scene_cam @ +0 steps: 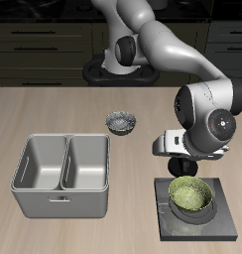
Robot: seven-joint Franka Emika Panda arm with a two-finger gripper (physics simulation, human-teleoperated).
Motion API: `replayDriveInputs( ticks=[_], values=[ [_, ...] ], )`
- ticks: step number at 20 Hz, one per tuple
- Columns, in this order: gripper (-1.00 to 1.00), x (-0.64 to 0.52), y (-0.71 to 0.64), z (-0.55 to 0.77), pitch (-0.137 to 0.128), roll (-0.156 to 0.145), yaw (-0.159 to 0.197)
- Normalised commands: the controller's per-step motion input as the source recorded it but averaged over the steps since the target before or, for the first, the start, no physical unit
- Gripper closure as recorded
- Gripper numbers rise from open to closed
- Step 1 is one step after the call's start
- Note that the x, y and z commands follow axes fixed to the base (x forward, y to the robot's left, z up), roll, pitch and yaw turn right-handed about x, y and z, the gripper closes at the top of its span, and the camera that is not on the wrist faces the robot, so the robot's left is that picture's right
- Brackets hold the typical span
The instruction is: Place the green bowl on the flat stove and turn on the flat stove
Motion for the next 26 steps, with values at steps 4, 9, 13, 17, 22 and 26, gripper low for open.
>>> replayDriveInputs(
  ticks=[4,9,13,17,22,26],
  values=[
    [1.0,-0.04,-0.35,0.16,-0.033,-0.042,0.059],
    [1.0,-0.07,-0.12,0.12,-0.028,-0.01,0.045],
    [1.0,-0.04,-0.12,0.17,-0.028,0.007,0.049],
    [1.0,-0.06,-0.03,0.16,-0.012,0.006,0.019],
    [1.0,0.0,-0.26,0.32,-0.031,-0.009,0.041],
    [1.0,0.03,-0.29,0.37,-0.042,-0.022,0.02]
  ],
)
